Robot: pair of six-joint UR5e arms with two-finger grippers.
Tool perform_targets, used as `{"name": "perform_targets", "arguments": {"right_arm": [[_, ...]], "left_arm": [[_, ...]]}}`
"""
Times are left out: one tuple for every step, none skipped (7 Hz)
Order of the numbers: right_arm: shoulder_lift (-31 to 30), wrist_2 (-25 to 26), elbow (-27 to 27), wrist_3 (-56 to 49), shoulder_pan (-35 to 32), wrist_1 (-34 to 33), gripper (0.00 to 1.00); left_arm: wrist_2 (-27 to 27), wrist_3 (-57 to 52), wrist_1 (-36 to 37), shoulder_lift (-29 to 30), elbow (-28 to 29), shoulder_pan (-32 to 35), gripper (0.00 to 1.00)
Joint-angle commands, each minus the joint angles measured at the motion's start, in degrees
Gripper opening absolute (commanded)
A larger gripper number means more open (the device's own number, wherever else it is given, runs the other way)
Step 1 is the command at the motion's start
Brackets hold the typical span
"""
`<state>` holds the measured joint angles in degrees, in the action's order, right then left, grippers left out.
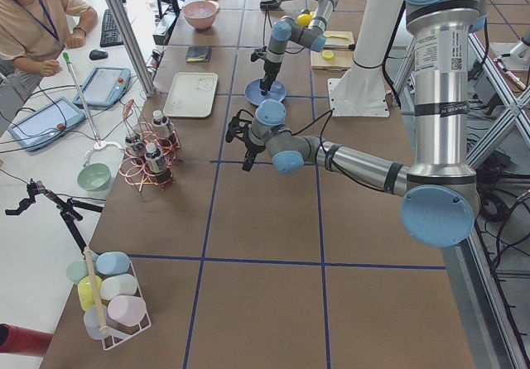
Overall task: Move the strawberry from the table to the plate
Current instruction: 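Lower the strawberry onto the plate and open the right gripper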
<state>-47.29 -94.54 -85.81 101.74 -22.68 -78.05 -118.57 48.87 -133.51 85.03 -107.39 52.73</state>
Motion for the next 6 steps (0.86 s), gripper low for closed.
{"name": "perform_targets", "arguments": {"right_arm": [[0.09, -0.90, -0.84, -0.22, -0.08, 0.00, 1.00], [-0.34, -3.61, -2.85, -0.40, -1.04, -0.43, 1.00], [-3.13, -7.29, -7.92, -0.66, -3.49, -1.22, 1.00], [-8.64, -11.68, -14.85, -2.06, -6.82, -2.36, 1.00], [-15.48, -17.47, -21.44, -9.73, -11.03, -2.55, 1.00], [-22.77, -20.39, -26.12, -15.81, -14.90, -2.55, 1.00]], "left_arm": [[0.00, 0.00, 0.00, -0.04, -0.10, 0.00, 0.99], [0.00, -0.09, 0.00, -0.22, -0.10, 0.00, 0.99], [-0.34, -0.96, -0.09, -1.18, -0.10, 0.09, 0.99], [-0.52, -4.01, -0.09, -2.67, -0.45, 0.70, 0.99], [-0.61, -9.96, -0.09, -4.25, -0.36, 3.49, 0.99], [-0.61, -16.55, -0.09, -6.35, 0.16, 5.78, 0.99]]}}
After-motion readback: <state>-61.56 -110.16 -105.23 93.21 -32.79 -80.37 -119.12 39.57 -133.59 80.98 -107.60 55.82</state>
